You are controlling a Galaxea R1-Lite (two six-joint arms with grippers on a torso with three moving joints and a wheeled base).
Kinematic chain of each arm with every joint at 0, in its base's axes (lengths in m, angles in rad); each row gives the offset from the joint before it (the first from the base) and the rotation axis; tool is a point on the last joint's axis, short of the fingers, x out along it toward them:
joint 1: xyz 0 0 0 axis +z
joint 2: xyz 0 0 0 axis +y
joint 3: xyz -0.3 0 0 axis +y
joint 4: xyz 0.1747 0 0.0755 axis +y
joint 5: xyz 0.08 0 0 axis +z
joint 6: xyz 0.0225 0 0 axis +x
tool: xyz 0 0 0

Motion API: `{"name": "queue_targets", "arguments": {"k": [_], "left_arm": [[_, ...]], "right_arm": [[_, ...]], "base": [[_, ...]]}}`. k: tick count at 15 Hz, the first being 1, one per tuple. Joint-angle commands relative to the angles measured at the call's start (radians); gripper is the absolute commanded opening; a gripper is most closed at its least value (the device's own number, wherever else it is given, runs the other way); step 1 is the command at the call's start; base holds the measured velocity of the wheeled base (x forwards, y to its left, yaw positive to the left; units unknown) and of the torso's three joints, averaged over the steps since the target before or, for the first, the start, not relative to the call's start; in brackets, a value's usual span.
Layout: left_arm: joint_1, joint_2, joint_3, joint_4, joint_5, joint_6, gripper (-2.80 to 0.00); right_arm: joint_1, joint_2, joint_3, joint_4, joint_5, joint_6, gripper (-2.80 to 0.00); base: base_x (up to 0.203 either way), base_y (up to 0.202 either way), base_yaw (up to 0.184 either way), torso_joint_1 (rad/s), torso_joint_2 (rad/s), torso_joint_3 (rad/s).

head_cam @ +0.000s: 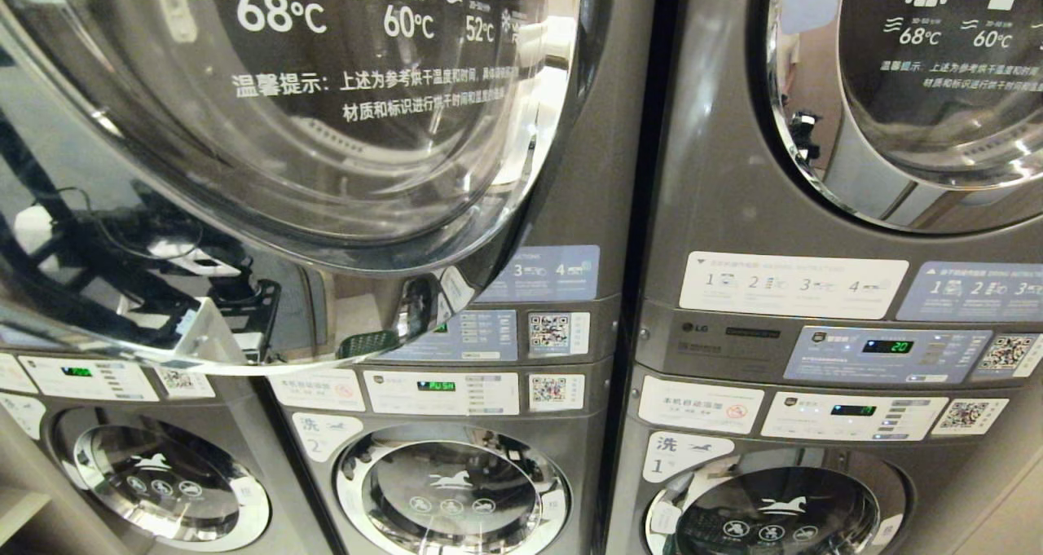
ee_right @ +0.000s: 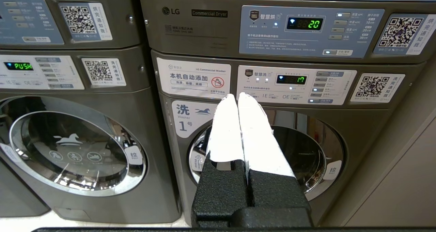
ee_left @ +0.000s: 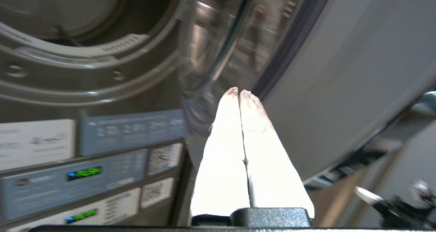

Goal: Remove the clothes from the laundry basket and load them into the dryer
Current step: Open the dryer

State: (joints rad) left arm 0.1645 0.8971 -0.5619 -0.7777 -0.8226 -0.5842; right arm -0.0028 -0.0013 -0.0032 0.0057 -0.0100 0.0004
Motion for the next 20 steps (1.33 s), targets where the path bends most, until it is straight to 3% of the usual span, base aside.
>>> {"name": "queue_targets", "arguments": {"k": [1, 5, 11, 15, 18, 20], "left_arm": [[-0.040, -0.058, -0.001, 0.019, -0.005, -0.003, -2.80], [-0.140, -0.101, 0.005, 0.052, -0.009, -0.003, -2.80], [-0.228, -0.089, 0.019, 0.057, -0.010, -0.002, -2.80], [-0.236, -0.083, 0.054, 0.056, -0.010, 0.002, -2.80], [-0.232, -0.090, 0.067, 0.063, 0.001, 0.081, -2.80], [-0.220, -0.103, 0.089, 0.068, 0.033, 0.183, -2.80]], "right_arm": [[0.000, 0.000, 0.000, 0.000, 0.001, 0.000, -2.80], [-0.002, 0.000, 0.000, -0.001, 0.001, 0.001, -2.80], [-0.002, 0.000, 0.000, -0.003, 0.000, 0.002, -2.80], [-0.002, 0.000, 0.003, -0.006, 0.001, 0.009, -2.80], [-0.002, 0.000, 0.003, -0.006, 0.001, 0.010, -2.80], [-0.002, 0.000, 0.003, -0.006, 0.001, 0.009, -2.80]], "base": [[0.000, 0.000, 0.000, 0.000, 0.00, 0.000], [0.000, 0.000, 0.000, 0.000, 0.00, 0.000], [0.000, 0.000, 0.000, 0.000, 0.00, 0.000], [0.000, 0.000, 0.000, 0.000, 0.00, 0.000], [0.000, 0.000, 0.000, 0.000, 0.00, 0.000], [0.000, 0.000, 0.000, 0.000, 0.00, 0.000]]}}
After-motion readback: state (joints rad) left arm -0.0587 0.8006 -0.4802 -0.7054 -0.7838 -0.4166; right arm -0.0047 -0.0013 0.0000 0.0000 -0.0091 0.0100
